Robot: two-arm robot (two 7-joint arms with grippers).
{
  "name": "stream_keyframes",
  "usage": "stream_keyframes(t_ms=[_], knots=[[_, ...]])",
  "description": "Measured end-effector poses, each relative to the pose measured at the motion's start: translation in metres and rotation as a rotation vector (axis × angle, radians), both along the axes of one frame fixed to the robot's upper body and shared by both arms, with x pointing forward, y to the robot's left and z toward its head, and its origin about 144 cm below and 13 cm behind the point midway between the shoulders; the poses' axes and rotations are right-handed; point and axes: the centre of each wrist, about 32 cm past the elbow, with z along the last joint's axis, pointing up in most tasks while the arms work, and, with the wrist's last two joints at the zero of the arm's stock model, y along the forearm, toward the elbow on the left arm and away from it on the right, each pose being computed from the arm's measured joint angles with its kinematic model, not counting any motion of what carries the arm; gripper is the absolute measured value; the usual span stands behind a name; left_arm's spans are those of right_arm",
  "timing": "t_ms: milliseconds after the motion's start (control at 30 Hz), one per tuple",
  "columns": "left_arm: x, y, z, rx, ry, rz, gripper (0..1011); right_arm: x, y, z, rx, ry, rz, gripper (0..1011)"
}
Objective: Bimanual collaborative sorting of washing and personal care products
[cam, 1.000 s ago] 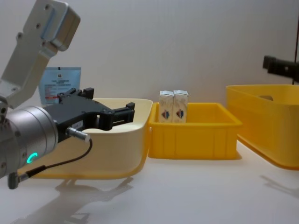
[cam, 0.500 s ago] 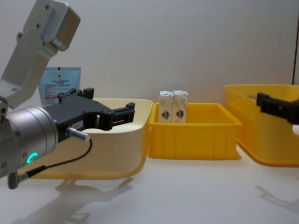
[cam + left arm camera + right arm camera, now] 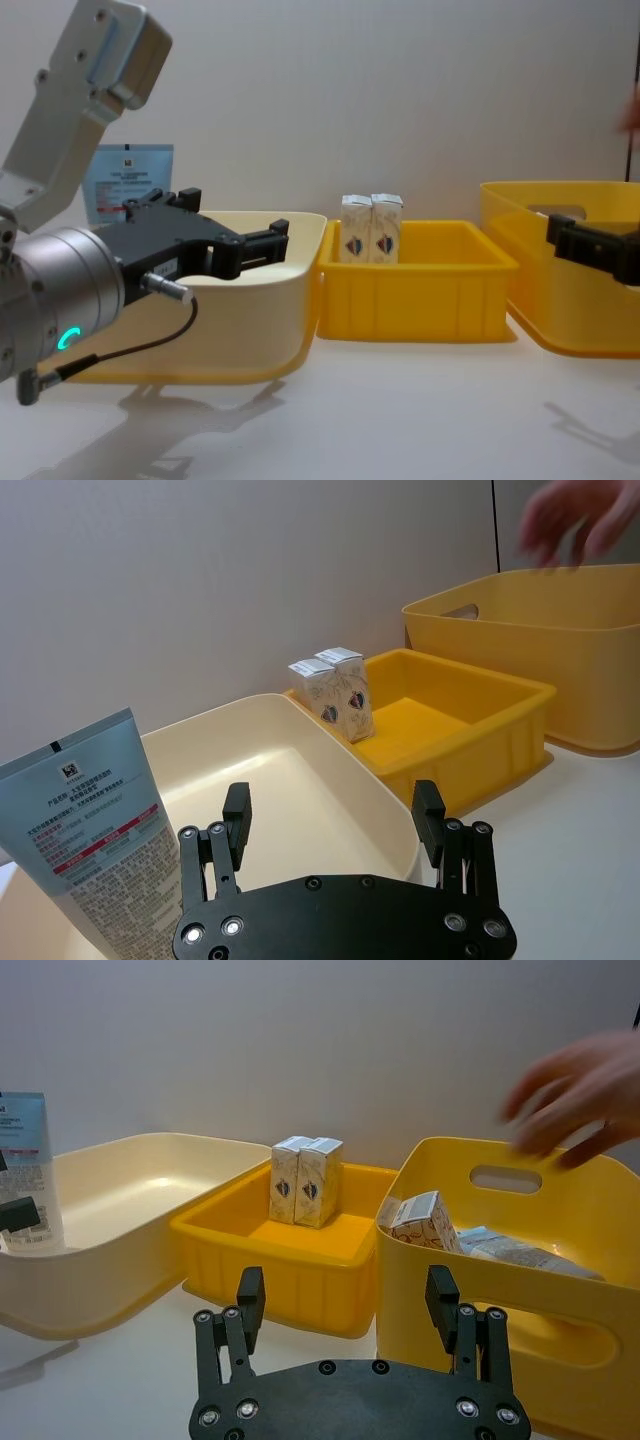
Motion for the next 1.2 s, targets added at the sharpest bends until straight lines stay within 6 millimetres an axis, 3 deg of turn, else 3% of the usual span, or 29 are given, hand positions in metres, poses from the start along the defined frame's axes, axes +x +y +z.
stream_keyframes(t_ms=[1200], knots=[[0.0,0.0,0.0,0.0,0.0,0.0,1001,0.0,-0.0003,0.0,0.0,0.001,0.0,1001]])
